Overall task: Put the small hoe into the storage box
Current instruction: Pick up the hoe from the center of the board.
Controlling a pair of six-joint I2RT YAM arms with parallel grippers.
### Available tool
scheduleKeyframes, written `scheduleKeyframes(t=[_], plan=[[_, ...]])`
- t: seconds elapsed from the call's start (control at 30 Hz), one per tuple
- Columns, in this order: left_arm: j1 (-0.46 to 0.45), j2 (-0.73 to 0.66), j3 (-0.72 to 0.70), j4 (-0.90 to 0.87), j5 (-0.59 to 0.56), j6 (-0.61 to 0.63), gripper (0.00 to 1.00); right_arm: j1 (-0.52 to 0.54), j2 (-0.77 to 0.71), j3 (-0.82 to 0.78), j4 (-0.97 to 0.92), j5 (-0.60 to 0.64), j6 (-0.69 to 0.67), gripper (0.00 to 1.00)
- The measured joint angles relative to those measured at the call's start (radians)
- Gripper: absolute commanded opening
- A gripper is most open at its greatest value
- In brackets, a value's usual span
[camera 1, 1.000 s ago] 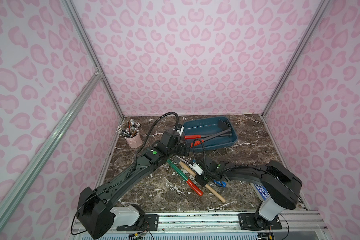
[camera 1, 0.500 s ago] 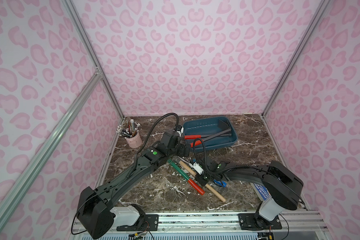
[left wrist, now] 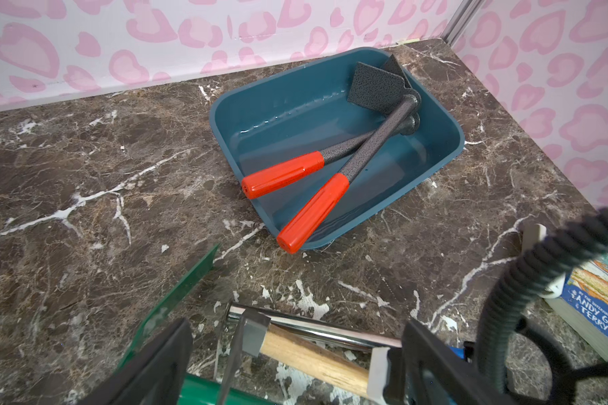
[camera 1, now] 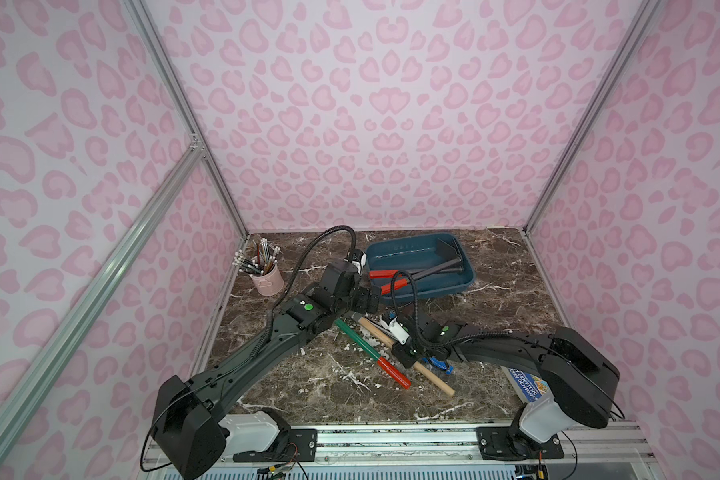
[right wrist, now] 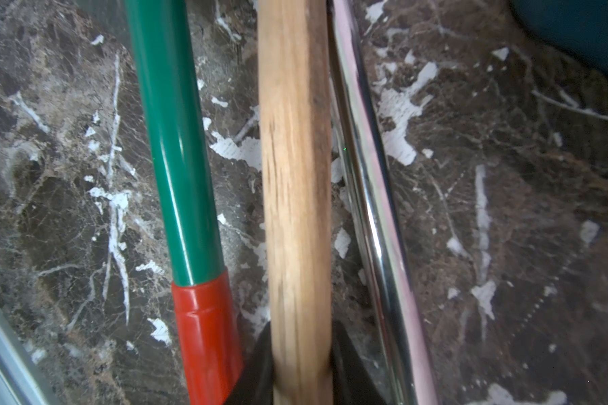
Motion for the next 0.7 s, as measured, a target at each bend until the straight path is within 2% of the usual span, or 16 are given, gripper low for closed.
scheduleKeyframes(t=[0.7], plan=[[0.001,0.000,0.032,0.007,-0.021,0.000,0.96,-0.030,-0.092,-0.021,-0.001,-0.072,0.018,0.00]])
